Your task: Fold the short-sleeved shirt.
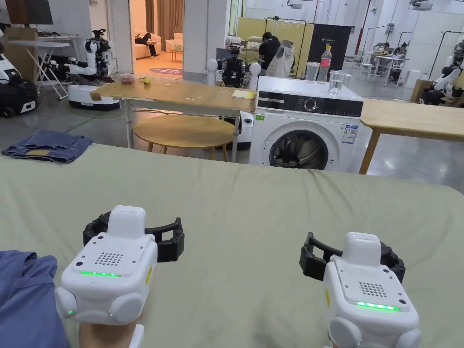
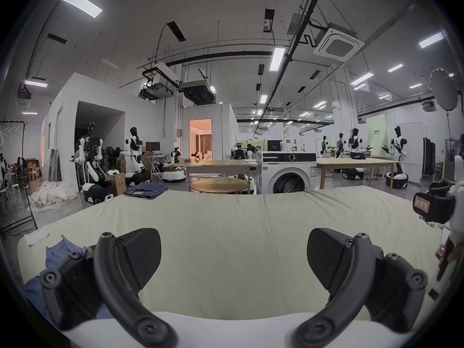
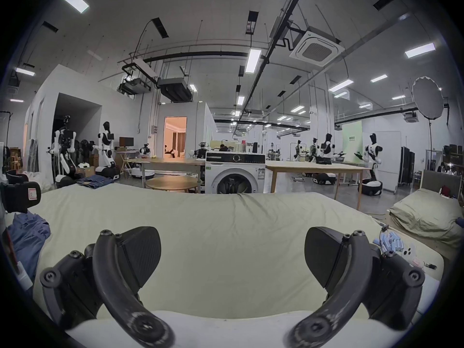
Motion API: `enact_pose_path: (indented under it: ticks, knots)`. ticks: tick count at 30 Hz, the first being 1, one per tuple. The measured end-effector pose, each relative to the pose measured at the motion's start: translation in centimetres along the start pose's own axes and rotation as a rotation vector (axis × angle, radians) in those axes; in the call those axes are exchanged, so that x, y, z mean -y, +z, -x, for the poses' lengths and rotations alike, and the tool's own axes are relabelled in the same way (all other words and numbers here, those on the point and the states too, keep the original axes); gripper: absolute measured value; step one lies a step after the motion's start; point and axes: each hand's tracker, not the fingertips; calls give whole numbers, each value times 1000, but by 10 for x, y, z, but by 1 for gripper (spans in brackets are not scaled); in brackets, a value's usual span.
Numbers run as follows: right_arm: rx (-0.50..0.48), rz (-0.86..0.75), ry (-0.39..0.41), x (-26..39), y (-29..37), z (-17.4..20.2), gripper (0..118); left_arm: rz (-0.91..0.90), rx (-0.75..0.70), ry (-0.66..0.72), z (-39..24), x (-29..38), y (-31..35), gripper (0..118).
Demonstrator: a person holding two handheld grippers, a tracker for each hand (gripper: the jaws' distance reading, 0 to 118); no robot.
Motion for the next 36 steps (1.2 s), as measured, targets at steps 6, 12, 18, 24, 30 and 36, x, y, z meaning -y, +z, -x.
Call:
enact_pose_path:
  ticks: [6, 12, 18, 24, 30, 36]
  knots:
    - [-1, -4, 11, 0, 2, 2, 114, 2, 8, -16, -2, 2, 2, 115]
    - [-6, -2, 17, 2, 3, 5, 114, 0, -1, -20, -2, 3, 4, 115]
    - [-6, -6, 19, 4, 7, 9, 74, -13, -7, -4, 1, 3, 7, 101]
    - [13, -6, 2, 5, 6, 7, 72, -8, -3, -17, 0, 2, 7, 99]
    - [18, -8, -6, 2, 5, 2, 54, -8, 3, -20, -2, 2, 9, 69]
    - [21, -44, 2, 1, 10, 2, 0, -19, -10, -45, -9, 1, 8, 6]
